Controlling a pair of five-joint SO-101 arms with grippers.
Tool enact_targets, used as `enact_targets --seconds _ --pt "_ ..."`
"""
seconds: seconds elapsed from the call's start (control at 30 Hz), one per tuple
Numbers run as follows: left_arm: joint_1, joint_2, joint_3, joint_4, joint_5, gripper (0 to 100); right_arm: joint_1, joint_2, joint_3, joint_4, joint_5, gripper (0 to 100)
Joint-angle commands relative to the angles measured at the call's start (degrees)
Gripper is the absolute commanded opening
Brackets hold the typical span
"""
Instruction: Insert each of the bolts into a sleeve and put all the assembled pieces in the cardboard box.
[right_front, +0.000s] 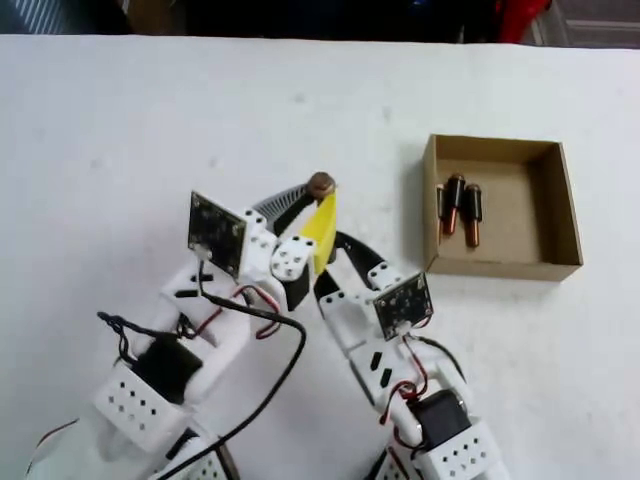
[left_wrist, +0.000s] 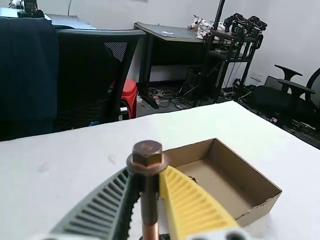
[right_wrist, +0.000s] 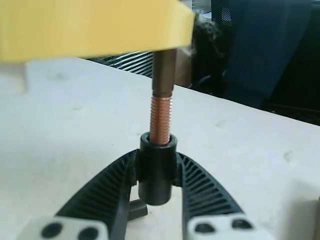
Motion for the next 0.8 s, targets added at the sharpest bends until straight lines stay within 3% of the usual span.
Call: enact_targets --seconds 0.0,0.77 --pt "0.6 0.4 -3.8 2.0 1.7 2 0.1 -0.7 0.4 0.2 -0.4 1.7" --pt "0.6 0.0 3.8 0.7 1.6 2 0.2 -0.4 0.4 0.2 -0.4 1.7"
